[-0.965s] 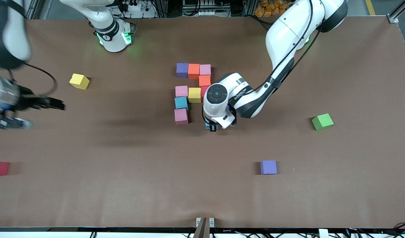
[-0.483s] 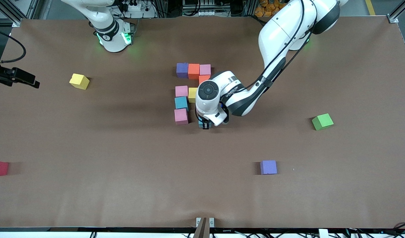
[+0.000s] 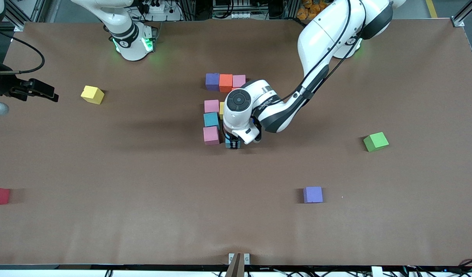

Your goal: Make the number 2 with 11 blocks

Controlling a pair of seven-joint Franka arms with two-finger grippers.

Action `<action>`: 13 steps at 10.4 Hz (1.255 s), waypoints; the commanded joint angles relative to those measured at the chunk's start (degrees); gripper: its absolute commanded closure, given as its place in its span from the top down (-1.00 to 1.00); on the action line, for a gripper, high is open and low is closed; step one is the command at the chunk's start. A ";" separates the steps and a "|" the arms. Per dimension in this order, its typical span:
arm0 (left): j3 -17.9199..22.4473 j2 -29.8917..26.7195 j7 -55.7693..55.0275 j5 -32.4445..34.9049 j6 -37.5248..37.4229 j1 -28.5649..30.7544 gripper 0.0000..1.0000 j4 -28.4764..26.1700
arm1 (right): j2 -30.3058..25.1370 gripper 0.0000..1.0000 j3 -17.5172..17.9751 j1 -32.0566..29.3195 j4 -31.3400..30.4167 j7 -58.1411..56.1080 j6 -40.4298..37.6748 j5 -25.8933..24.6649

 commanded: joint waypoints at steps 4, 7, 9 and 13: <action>4.04 2.80 -2.54 -0.99 0.72 -5.42 -1.00 4.30 | -0.56 1.00 -0.04 1.99 -0.59 -0.11 2.19 -3.23; 4.13 3.33 -2.63 -0.99 1.68 -5.96 -1.00 4.65 | 0.41 1.00 -0.04 2.16 -0.59 -0.11 2.37 -3.23; 4.13 3.60 -2.63 -0.99 1.95 -6.39 -1.00 4.74 | 0.75 1.00 -0.04 2.69 -0.41 -0.02 2.54 -4.71; 4.75 4.12 -2.63 -0.99 2.39 -7.27 -1.00 5.09 | 0.93 1.00 0.04 3.21 -0.24 -0.11 2.54 -4.81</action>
